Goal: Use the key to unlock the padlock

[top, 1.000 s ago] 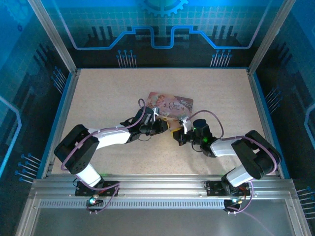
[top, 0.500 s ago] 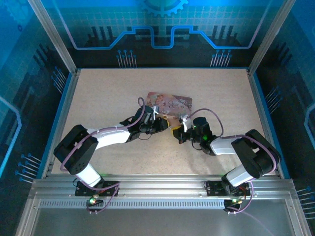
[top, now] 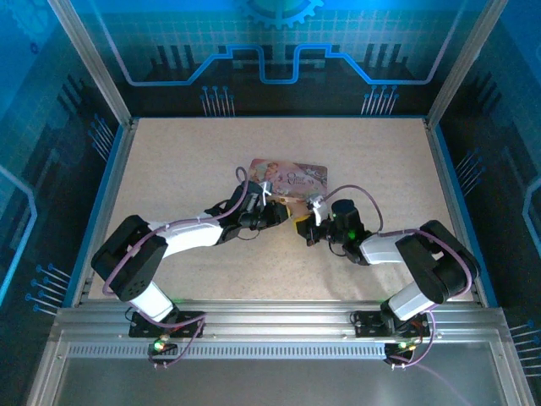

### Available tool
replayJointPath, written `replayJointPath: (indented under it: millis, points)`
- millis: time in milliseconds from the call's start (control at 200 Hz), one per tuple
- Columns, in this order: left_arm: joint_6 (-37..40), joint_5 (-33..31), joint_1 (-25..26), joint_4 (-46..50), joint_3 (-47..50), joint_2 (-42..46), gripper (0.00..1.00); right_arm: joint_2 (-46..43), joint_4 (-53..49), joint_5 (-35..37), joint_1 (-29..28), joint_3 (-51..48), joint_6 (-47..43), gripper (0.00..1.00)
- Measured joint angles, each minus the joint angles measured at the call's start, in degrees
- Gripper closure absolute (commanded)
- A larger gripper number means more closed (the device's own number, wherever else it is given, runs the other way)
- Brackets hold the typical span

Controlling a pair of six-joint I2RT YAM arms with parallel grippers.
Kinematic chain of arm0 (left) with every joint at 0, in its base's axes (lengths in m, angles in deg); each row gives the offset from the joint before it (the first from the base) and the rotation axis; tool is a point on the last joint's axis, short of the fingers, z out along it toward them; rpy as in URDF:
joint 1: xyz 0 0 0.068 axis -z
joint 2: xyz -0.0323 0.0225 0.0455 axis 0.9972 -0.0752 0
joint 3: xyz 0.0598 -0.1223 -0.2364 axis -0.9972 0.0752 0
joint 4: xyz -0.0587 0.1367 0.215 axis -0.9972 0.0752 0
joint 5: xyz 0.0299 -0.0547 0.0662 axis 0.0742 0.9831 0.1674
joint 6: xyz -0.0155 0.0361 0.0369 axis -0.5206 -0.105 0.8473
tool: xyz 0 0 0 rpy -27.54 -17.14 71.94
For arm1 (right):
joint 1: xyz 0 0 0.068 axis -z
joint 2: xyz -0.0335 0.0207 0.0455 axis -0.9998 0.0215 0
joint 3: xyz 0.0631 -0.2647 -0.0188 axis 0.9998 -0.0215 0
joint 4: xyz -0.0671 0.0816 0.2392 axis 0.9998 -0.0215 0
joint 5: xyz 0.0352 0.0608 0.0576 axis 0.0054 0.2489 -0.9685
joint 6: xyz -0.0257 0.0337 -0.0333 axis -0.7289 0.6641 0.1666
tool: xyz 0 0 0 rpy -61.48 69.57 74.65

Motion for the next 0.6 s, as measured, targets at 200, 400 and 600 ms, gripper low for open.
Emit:
replayJointPath:
  millis: [200, 400, 600]
  points:
    - [0.0, -0.3, -0.1, -0.2, 0.0, 0.1, 0.80, 0.3, 0.0, -0.3, 0.0, 0.5, 0.2, 1.00]
    - [0.0, -0.4, -0.1, -0.3, 0.0, 0.2, 0.79, 0.3, -0.1, -1.0, 0.3, 0.7, 0.4, 1.00]
    - [0.0, -0.8, -0.2, -1.2, 0.0, 0.2, 0.79, 0.3, 0.0, -2.4, 0.8, 1.1, 1.2, 1.00]
